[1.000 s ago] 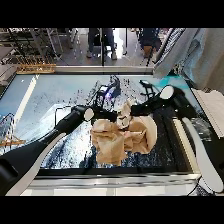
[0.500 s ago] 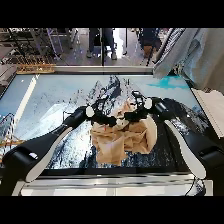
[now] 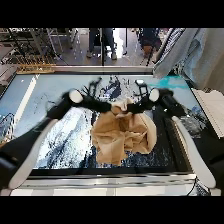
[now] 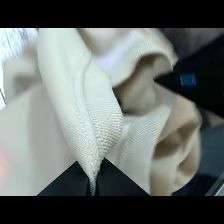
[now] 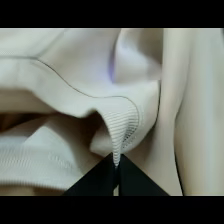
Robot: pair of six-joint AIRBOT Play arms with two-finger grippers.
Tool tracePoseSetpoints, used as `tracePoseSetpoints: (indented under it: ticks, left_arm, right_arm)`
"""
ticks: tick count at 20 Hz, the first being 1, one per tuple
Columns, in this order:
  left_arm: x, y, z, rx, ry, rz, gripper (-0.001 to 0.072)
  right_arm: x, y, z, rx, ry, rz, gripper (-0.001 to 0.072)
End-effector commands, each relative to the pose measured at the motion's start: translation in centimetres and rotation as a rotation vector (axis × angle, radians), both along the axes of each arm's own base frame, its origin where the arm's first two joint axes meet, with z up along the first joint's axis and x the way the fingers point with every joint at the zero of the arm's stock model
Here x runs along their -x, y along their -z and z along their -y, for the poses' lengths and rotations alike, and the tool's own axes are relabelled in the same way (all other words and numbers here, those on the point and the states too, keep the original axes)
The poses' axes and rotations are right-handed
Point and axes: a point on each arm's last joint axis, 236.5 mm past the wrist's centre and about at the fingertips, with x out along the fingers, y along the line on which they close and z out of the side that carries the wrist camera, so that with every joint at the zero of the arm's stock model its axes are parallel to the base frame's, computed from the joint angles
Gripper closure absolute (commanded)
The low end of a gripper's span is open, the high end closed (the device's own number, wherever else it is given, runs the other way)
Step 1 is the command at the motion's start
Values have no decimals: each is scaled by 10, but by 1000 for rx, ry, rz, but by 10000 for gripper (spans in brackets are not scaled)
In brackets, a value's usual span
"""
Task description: Fold the clothes and pants, and hang the long-sleeved shirts on hangers.
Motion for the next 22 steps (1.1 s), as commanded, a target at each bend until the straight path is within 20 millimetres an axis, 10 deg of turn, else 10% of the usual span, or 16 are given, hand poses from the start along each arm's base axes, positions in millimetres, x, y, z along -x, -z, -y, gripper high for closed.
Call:
tracePoseSetpoints:
  ticks: [1,4,6,11,14,16,19,22]
  left_arm:
    - [-3,-124,-41,120,-107,157,693]
    - [30,-203,-58,177,-86,246,692]
    - [53,-214,-65,155,-69,237,692]
    - [80,-111,-87,-161,-71,-13,669]
    - [95,-38,-98,-266,-76,-186,119]
    - [110,-7,-118,-346,-21,-250,88]
    - [113,4,-203,-476,-161,-257,126]
    - [147,10,-344,-663,-464,-260,125]
  right_arm:
    - [35,-117,-3,-6,-81,139,693]
    - [64,-249,-18,-98,-106,440,694]
    - [72,-285,-25,-173,-72,523,694]
    - [73,-176,-71,-155,-124,247,693]
    - [70,-110,-90,-111,-149,113,692]
    - [70,-83,-100,-88,-169,57,692]
    - [70,-55,-113,-59,-206,5,692]
    - [70,-41,-121,-43,-240,-8,692]
